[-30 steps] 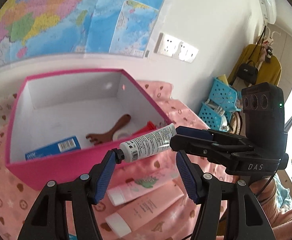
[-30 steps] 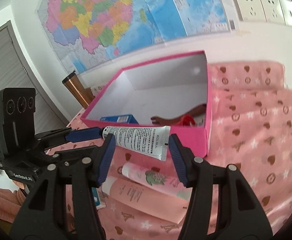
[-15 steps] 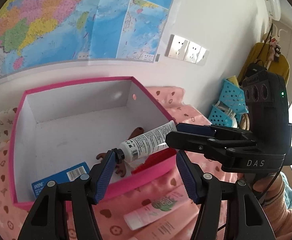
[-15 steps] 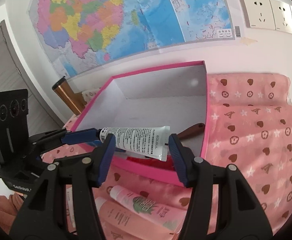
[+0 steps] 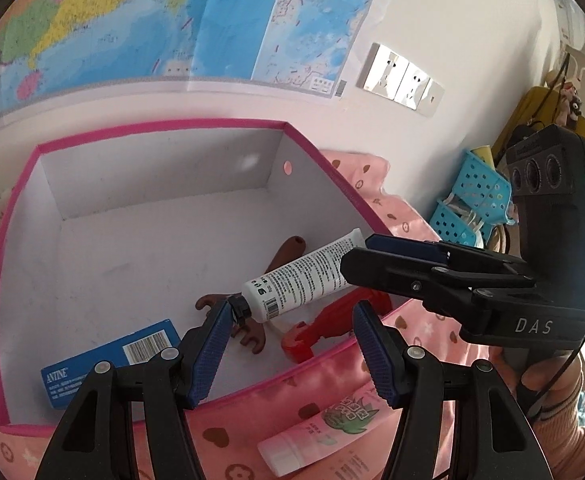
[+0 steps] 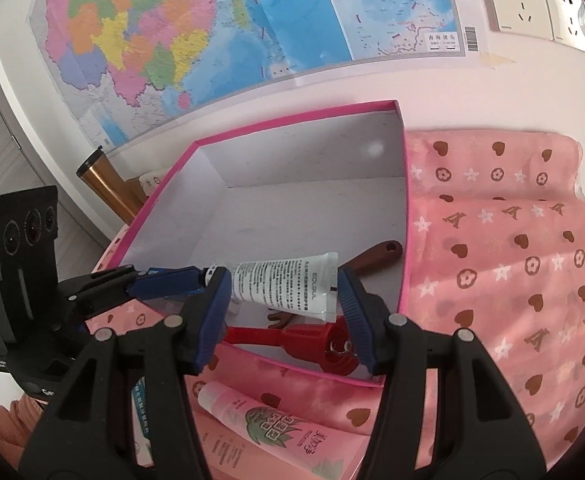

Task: Organize rigid objects
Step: 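Lower the white tube into the box and open the right gripper, then move the right gripper back to the pink tube with green print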

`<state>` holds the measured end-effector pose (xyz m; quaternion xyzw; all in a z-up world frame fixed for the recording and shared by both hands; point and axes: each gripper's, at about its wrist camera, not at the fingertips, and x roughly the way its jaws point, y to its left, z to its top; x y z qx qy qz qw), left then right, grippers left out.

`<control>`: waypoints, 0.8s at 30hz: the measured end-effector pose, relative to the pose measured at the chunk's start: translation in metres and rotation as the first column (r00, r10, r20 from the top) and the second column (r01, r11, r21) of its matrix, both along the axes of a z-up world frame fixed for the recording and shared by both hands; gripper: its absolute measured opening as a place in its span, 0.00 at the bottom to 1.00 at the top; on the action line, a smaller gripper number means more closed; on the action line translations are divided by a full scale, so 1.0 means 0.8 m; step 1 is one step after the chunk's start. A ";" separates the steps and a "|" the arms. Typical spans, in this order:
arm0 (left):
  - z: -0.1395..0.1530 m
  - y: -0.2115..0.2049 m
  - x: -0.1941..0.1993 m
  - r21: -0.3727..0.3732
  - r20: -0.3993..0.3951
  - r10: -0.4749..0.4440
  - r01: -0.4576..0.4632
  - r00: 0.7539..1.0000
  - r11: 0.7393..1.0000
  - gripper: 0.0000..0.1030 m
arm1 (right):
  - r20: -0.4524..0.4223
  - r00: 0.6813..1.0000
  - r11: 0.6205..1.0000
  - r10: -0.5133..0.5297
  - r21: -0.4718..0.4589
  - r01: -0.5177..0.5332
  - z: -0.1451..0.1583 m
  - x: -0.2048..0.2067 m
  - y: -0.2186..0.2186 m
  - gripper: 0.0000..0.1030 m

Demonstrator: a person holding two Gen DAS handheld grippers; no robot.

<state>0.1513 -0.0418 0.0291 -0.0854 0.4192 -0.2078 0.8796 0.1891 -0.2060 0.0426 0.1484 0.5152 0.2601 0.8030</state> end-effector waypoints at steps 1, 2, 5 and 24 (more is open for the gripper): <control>-0.001 0.000 0.001 0.003 -0.002 0.005 -0.005 1.000 1.000 0.61 | 0.000 1.000 1.000 -0.006 -0.004 0.006 0.000 0.001 0.000 0.56; -0.001 0.001 0.002 0.005 -0.004 0.009 -0.009 1.000 1.000 0.61 | 0.001 1.000 1.000 -0.015 -0.006 0.015 0.000 0.001 -0.001 0.56; -0.002 0.004 -0.001 0.003 -0.004 0.021 -0.021 1.000 1.000 0.61 | 0.012 0.999 0.999 -0.031 -0.008 0.031 0.004 -0.001 -0.004 0.56; 0.025 0.030 -0.084 -0.028 0.133 0.040 -0.037 0.990 0.999 0.61 | 0.063 0.995 0.996 -0.074 0.052 0.071 0.031 -0.072 -0.054 0.57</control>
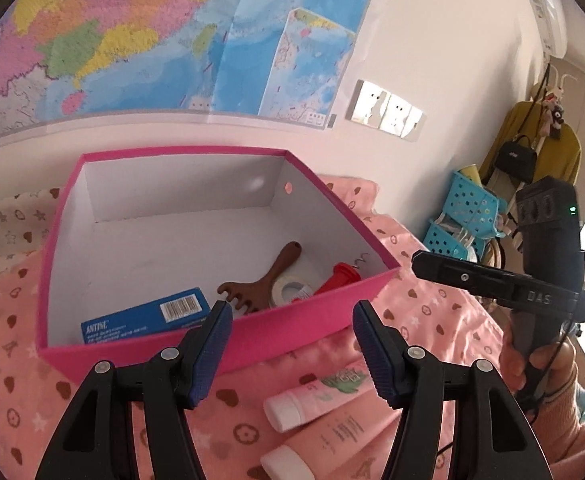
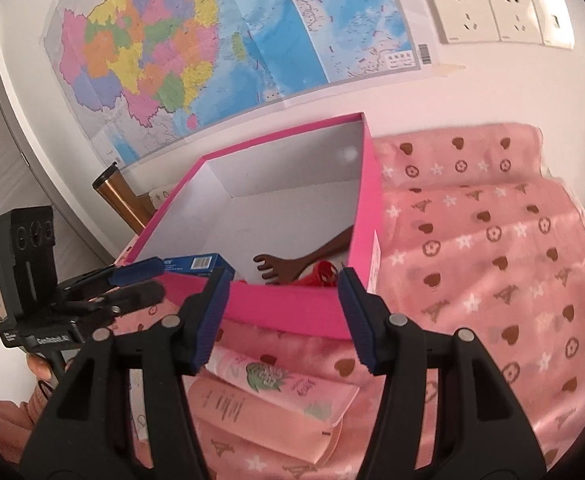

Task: Organize rigid objects
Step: 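Move the right gripper back to the pink tube with green print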

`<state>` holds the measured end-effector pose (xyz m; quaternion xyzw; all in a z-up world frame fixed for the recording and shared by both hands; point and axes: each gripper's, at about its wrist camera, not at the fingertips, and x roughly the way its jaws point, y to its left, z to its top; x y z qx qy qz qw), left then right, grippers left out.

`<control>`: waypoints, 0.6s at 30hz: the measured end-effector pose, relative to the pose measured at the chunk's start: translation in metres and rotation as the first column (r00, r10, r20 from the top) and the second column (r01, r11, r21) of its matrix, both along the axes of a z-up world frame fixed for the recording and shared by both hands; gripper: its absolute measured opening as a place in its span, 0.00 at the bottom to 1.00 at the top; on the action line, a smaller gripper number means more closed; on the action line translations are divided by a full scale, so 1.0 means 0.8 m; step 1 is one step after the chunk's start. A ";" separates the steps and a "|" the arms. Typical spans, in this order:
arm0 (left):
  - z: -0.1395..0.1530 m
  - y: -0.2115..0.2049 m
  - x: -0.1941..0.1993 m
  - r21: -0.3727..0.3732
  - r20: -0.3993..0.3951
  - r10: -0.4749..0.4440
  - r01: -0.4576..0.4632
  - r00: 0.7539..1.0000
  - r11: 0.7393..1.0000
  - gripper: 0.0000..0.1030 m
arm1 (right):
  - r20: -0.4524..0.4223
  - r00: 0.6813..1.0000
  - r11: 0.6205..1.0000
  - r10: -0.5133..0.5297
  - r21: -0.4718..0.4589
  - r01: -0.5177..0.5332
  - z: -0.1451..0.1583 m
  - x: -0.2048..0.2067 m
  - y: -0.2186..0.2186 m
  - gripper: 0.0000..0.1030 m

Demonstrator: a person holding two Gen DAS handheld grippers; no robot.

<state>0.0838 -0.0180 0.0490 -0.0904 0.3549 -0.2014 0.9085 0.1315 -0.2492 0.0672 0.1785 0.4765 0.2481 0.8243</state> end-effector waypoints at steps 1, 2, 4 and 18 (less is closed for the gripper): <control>0.000 0.000 -0.003 0.002 0.001 -0.002 0.002 1.000 1.000 0.61 | -0.003 1.000 1.000 -0.001 0.001 0.001 -0.001 -0.003 -0.002 0.57; 0.000 -0.001 -0.007 0.009 0.003 -0.005 0.005 1.000 1.000 0.61 | -0.007 1.000 1.000 -0.006 0.002 0.006 -0.003 -0.006 -0.005 0.57; -0.001 -0.002 -0.015 0.021 0.004 -0.006 0.006 1.000 1.000 0.61 | -0.021 1.000 1.000 -0.013 0.008 0.013 -0.008 -0.012 -0.009 0.57; -0.055 -0.017 -0.032 0.038 -0.118 -0.037 0.042 0.992 0.998 0.61 | -0.223 0.974 0.999 -0.027 0.037 0.036 -0.086 -0.052 -0.027 0.57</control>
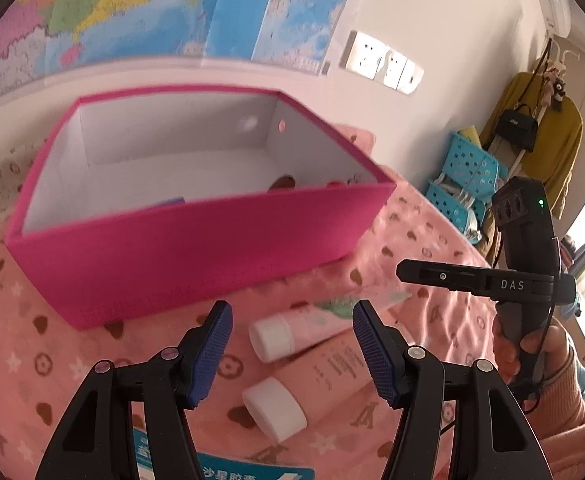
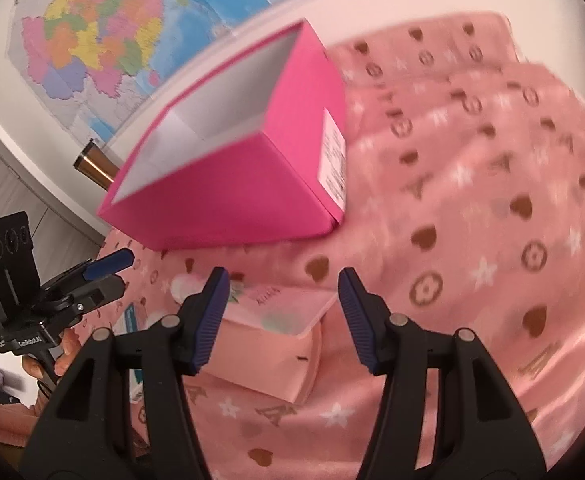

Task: Organize rigid objects
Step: 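Move the right gripper back to the pink tube with green print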

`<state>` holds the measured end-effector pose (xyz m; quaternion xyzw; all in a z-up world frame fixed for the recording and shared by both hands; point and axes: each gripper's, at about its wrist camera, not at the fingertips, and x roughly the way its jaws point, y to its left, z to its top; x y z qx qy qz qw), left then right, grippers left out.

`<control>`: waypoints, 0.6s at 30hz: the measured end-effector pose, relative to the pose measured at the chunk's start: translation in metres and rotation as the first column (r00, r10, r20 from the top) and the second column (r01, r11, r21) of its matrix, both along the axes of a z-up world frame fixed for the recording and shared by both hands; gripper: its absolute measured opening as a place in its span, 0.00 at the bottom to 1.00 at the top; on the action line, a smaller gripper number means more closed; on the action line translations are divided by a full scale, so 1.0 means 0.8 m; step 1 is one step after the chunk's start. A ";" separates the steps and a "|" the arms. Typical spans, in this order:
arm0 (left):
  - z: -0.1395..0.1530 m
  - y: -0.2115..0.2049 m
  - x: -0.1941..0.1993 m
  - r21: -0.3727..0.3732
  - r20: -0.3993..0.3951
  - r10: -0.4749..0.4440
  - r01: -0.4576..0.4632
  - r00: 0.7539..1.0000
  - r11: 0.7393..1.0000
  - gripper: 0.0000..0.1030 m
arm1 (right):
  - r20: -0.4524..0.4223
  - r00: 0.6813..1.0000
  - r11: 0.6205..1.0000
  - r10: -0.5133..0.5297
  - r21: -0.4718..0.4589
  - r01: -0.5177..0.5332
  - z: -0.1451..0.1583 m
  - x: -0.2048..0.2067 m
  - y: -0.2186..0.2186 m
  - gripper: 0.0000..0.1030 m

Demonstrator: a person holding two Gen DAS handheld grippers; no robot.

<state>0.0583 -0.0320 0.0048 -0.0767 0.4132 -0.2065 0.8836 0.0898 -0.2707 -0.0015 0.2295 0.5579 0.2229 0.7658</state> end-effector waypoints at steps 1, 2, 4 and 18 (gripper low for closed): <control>-0.003 -0.001 0.000 0.001 -0.007 0.001 -0.001 1.000 1.000 0.61 | -0.017 1.000 1.000 -0.004 0.007 0.004 -0.006 -0.002 -0.002 0.57; -0.006 -0.001 -0.001 0.000 -0.013 0.002 -0.002 1.000 1.000 0.61 | -0.025 1.000 1.000 -0.005 0.012 0.006 -0.009 -0.003 -0.003 0.57; -0.013 -0.002 0.000 -0.007 -0.034 -0.001 0.001 0.999 1.000 0.61 | -0.040 0.999 1.000 -0.006 0.021 0.007 -0.014 -0.005 -0.004 0.57; -0.033 -0.008 0.003 -0.035 -0.098 -0.020 0.017 0.995 0.999 0.61 | -0.050 0.998 0.996 0.046 0.080 -0.042 -0.033 -0.011 0.012 0.44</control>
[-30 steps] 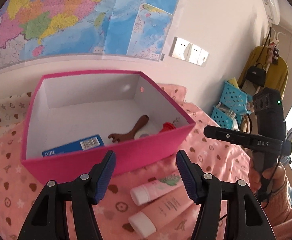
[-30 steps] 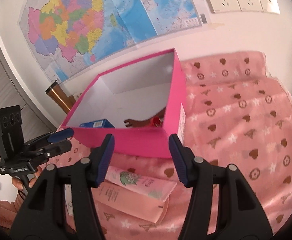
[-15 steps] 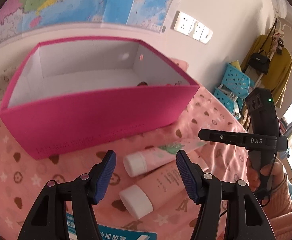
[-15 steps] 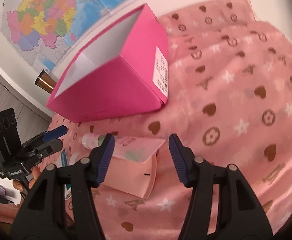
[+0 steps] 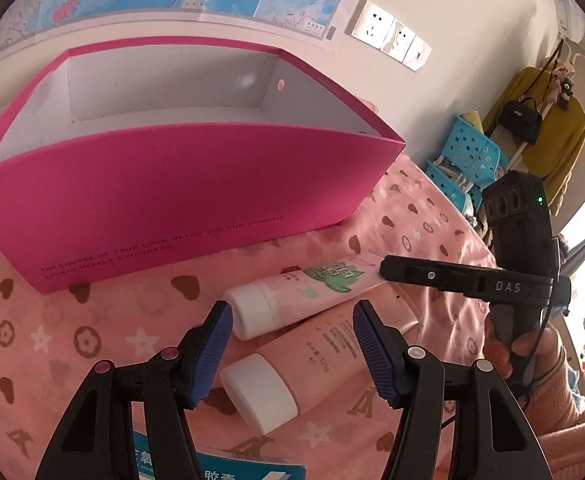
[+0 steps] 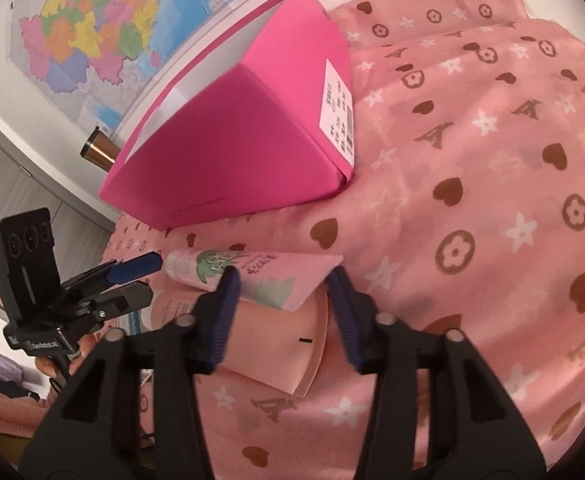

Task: Organize rigid objects
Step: 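Move the right gripper back to the pink tube with green print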

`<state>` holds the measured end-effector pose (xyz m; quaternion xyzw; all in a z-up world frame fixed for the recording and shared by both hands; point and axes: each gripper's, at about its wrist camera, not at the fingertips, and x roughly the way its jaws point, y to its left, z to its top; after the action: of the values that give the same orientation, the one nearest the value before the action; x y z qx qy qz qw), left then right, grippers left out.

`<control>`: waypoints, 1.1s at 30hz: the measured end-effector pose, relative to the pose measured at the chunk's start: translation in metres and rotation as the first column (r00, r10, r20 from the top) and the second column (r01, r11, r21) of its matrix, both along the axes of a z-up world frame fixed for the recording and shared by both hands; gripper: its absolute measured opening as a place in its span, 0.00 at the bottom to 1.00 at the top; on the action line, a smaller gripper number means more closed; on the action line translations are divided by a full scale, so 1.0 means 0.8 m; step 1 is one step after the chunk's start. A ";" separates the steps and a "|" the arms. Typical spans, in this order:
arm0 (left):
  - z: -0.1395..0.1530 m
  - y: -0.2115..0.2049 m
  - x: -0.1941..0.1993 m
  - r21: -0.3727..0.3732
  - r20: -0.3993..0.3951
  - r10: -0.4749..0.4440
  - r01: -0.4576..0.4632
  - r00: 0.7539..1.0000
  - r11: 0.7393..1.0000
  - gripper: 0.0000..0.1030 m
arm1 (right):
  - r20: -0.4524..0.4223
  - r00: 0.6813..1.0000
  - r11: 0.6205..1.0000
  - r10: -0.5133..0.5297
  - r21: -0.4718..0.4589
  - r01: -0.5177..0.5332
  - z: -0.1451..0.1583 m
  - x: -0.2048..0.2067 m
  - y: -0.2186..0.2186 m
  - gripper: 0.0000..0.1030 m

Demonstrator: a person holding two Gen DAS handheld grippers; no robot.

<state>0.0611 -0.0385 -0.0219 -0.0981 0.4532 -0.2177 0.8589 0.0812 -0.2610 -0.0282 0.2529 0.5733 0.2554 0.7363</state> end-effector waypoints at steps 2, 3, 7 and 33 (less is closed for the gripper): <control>-0.001 0.001 0.001 -0.006 -0.008 0.001 -0.001 1.000 1.000 0.61 | 0.004 1.000 1.000 -0.001 -0.013 0.001 -0.003 0.000 0.001 0.39; -0.002 0.002 0.001 -0.009 -0.011 0.003 -0.003 1.000 1.000 0.61 | 0.012 1.000 1.000 0.002 -0.024 -0.002 -0.003 -0.001 0.002 0.36; -0.003 0.004 0.003 -0.013 -0.020 0.007 -0.008 1.000 1.000 0.61 | 0.021 1.000 0.999 0.011 -0.039 -0.010 -0.003 -0.001 0.004 0.36; -0.011 -0.004 0.012 -0.014 -0.059 0.009 -0.010 0.998 1.000 0.58 | 0.008 0.999 0.998 0.045 -0.037 -0.045 -0.005 0.023 0.008 0.50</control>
<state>0.0703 -0.0415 -0.0310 -0.1127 0.4762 -0.2140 0.8454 0.0997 -0.2550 -0.0325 0.2252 0.5801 0.2623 0.7376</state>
